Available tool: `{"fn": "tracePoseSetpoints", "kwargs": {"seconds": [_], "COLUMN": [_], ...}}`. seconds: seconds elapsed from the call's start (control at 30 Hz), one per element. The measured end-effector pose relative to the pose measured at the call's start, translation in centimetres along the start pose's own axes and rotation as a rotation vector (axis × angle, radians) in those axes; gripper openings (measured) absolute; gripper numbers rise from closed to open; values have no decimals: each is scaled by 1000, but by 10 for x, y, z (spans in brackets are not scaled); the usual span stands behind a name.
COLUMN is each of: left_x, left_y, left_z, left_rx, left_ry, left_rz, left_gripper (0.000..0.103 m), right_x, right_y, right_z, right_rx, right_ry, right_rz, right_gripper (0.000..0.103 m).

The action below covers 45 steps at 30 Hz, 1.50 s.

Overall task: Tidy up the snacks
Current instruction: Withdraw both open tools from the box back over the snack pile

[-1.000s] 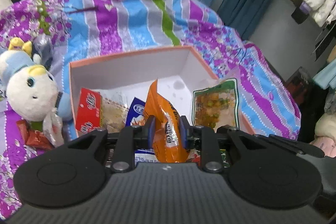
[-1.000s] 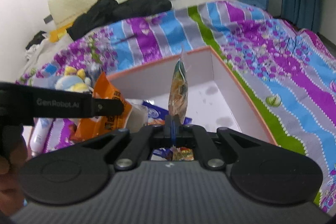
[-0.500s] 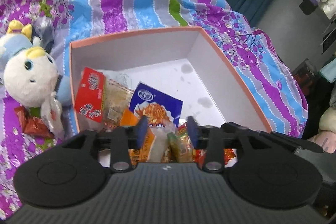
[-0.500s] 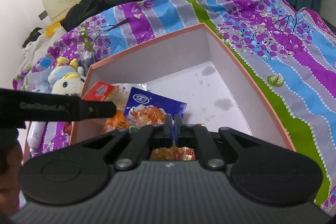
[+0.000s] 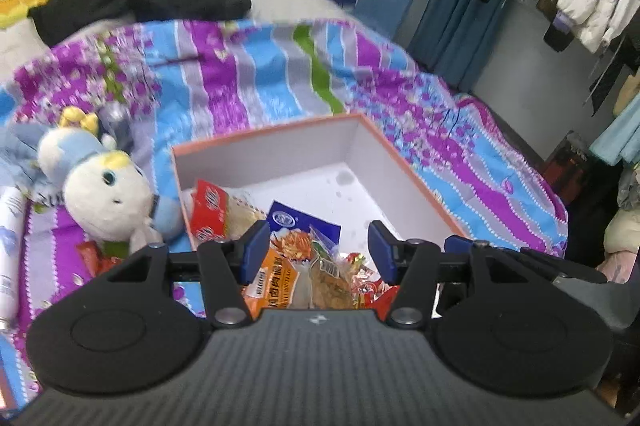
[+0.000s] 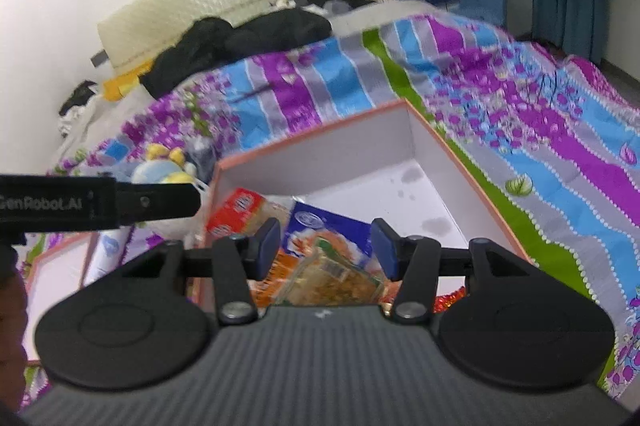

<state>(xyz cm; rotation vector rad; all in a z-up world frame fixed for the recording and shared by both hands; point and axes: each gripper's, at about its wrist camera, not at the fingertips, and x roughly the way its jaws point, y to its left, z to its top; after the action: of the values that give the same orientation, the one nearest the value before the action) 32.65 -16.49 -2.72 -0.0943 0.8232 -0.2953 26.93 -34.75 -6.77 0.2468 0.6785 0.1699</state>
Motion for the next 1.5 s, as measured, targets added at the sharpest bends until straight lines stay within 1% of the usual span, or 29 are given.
{"fn": "tracePoseSetpoints", "kwargs": {"seconds": [0.23, 0.33, 0.4, 0.7, 0.97, 1.07, 1.23, 1.4, 1.5], "left_x": [-64, -88, -103, -154, -172, -175, -178, -180, -184], "left_y": [5, 7, 10, 36, 53, 59, 73, 90, 100], "left_z": [-12, -21, -27, -61, -92, -107, -128, -150, -162], "left_rx": [6, 15, 4, -40, -93, -111, -140, -166, -181], "left_ry": [-77, -118, -138, -184, -201, -202, -192, -170, -165], "left_rz": [1, 21, 21, 50, 94, 98, 126, 179, 191], "left_gripper": [60, 60, 60, 60, 60, 60, 60, 60, 60], "right_x": [-43, -60, -70, -100, -103, -101, -95, -91, -87], "right_y": [25, 37, 44, 78, 99, 105, 116, 128, 135], "right_z": [2, 0, -3, -23, -49, -61, -82, -103, -115], "right_rx": [-21, -49, -62, -103, -165, -177, -191, -220, -234], "right_ry": [-84, -118, -137, -183, -173, -164, -148, -149, -142], "right_rz": [33, 39, 43, 99, 118, 130, 147, 157, 171], "right_gripper": [53, 53, 53, 53, 53, 53, 53, 53, 53]}}
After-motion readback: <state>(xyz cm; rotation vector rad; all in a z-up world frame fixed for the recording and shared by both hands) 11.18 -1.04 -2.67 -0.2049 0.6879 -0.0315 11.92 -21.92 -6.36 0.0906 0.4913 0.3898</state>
